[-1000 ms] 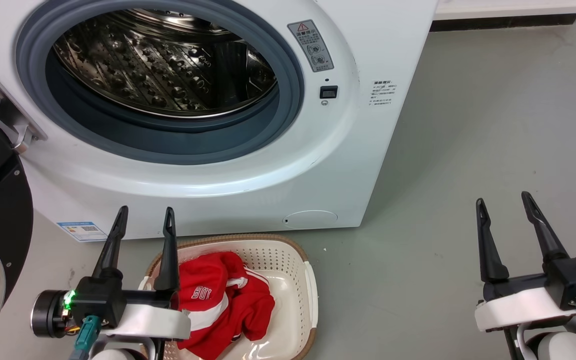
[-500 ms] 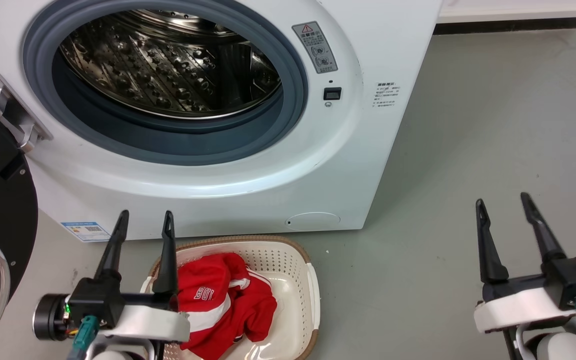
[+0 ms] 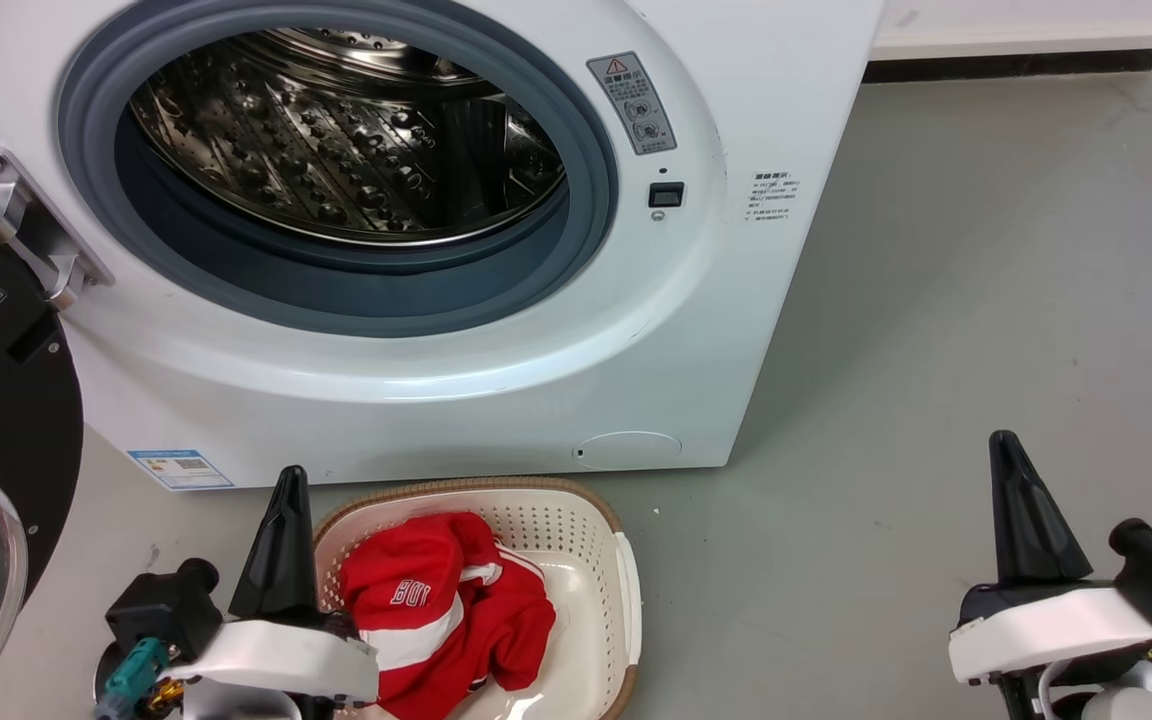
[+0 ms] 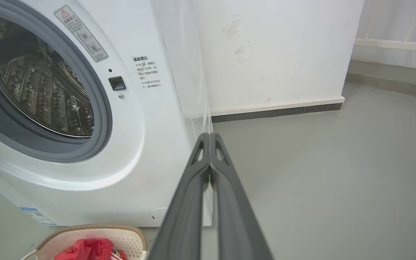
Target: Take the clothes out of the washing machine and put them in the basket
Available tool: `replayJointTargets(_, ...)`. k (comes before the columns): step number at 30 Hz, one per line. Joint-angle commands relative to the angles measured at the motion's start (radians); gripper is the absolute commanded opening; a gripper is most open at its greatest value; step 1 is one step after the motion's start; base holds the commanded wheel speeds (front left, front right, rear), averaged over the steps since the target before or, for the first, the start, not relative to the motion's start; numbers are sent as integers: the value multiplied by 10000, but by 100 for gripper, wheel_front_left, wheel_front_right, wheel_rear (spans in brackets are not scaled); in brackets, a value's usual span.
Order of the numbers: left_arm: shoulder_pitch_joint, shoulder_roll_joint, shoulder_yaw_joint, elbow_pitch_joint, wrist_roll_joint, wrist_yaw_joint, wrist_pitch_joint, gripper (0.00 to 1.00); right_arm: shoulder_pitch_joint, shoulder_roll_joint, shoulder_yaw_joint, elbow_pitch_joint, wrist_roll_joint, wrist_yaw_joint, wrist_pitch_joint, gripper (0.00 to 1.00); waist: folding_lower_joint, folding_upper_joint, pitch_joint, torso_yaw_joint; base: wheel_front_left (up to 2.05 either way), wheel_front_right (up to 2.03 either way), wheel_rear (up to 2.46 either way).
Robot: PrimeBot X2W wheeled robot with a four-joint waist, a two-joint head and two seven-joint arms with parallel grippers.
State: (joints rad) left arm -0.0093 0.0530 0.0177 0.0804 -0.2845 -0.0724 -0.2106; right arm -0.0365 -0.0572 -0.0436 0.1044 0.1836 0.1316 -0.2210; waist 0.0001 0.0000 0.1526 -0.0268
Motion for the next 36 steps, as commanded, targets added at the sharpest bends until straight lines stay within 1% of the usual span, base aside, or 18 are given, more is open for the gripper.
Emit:
replayJointTargets(1, -239, 58, 60, -76, -398, -76, 66, 0, -191, -93, 22, -82, 459, -2, 58, 0, 0, 0, -14, 3, 0, 0, 0)
replayJointTargets(18, -444, 114, 178, 331, -3445, -198, 729, 0, -340, -233, 85, 249, 3844, -4, 633, 0, 0, 0, -238, 43, 0, 0, 0)
replayJointTargets(36, -598, 138, 322, 658, -6078, -307, 1332, 0, -438, -296, 65, 531, 6732, -6, 1193, 0, 0, 0, -474, 85, 0, 0, 0)
